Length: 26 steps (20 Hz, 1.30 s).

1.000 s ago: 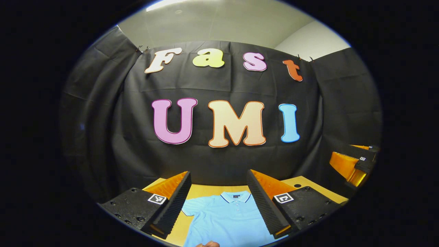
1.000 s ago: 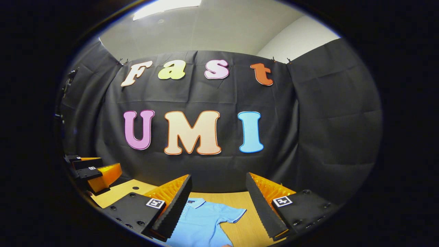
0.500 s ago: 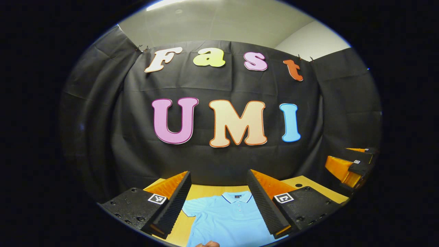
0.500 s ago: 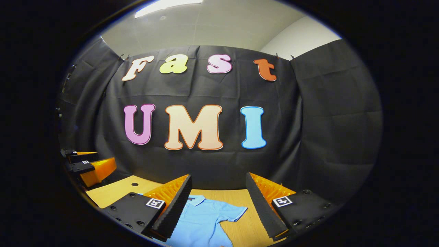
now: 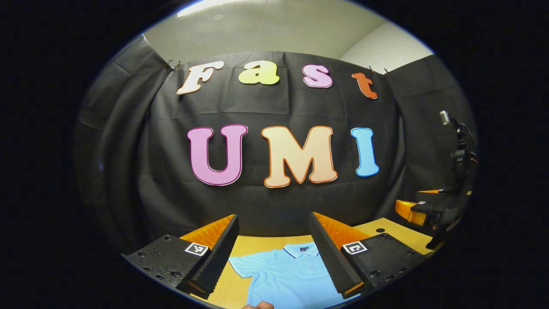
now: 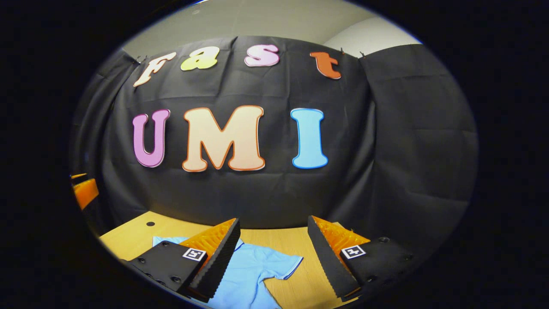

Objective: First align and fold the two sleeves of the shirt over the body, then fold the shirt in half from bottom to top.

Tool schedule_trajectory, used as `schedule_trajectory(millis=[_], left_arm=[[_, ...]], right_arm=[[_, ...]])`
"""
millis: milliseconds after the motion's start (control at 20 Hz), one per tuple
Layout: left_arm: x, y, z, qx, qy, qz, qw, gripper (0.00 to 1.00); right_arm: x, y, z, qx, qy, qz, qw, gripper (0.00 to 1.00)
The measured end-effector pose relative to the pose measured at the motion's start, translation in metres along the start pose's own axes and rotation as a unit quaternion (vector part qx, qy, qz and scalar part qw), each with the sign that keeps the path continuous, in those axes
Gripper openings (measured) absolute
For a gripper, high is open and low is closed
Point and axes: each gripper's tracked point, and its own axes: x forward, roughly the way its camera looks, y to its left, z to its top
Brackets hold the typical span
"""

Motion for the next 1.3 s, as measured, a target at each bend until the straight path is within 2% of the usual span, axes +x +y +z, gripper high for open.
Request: schedule_trajectory(millis=[300, 550, 900, 1050, 1300], left_arm=[[0.019, 0.016, -0.018, -0.003, 0.021, 0.012, 1.0, 0.97], [0.032, 0.03, -0.03, 0.003, 0.032, 0.019, 0.999, 0.99], [0.047, 0.049, -0.052, 0.007, 0.059, 0.029, 0.998, 0.98], [0.052, 0.054, -0.064, 0.005, 0.072, 0.033, 0.997, 0.98], [0.06, 0.061, -0.074, 0.003, 0.083, 0.035, 0.996, 0.98]], right_arm=[[0.065, -0.012, -0.059, -0.004, 0.077, -0.017, 0.997, 0.98], [0.107, -0.026, -0.114, -0.004, 0.138, -0.033, 0.99, 0.99], [0.149, -0.047, -0.213, -0.001, 0.249, -0.066, 0.966, 0.99], [0.159, -0.052, -0.249, 0.02, 0.292, -0.081, 0.953, 0.99], [0.168, -0.061, -0.285, 0.033, 0.329, -0.103, 0.938, 0.99]])
